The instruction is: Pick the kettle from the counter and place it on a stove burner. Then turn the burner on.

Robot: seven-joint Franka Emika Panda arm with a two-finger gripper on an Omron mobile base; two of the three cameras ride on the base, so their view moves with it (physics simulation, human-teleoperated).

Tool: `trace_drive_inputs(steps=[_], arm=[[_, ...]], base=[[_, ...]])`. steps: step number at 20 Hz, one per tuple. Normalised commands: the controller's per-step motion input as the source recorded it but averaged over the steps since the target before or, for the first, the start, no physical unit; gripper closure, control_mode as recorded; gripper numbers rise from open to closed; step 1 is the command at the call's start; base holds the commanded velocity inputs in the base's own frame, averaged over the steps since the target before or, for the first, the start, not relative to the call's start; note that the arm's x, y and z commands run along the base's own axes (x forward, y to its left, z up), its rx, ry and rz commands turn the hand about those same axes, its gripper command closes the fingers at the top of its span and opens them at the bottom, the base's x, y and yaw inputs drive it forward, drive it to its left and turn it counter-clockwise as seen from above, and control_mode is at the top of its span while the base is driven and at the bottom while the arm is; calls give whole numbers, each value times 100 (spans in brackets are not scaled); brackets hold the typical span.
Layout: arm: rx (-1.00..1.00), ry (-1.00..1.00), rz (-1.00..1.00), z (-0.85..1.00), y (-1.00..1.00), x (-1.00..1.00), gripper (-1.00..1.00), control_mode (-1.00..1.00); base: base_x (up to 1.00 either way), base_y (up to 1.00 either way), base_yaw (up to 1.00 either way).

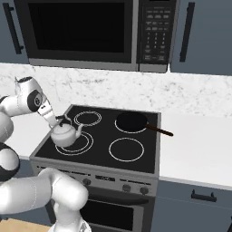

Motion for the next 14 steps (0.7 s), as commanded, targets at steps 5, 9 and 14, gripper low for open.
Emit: trace_drive_inputs(steps=[5, 9, 14], arm=[[0, 0, 0, -4, -45, 0, 100, -100], [0, 0, 0, -10, -18, 8, 100, -100], [0, 0, 0, -21, -1, 19, 100, -100]], base=[[0, 0, 0], [0, 0, 0], [0, 0, 0]])
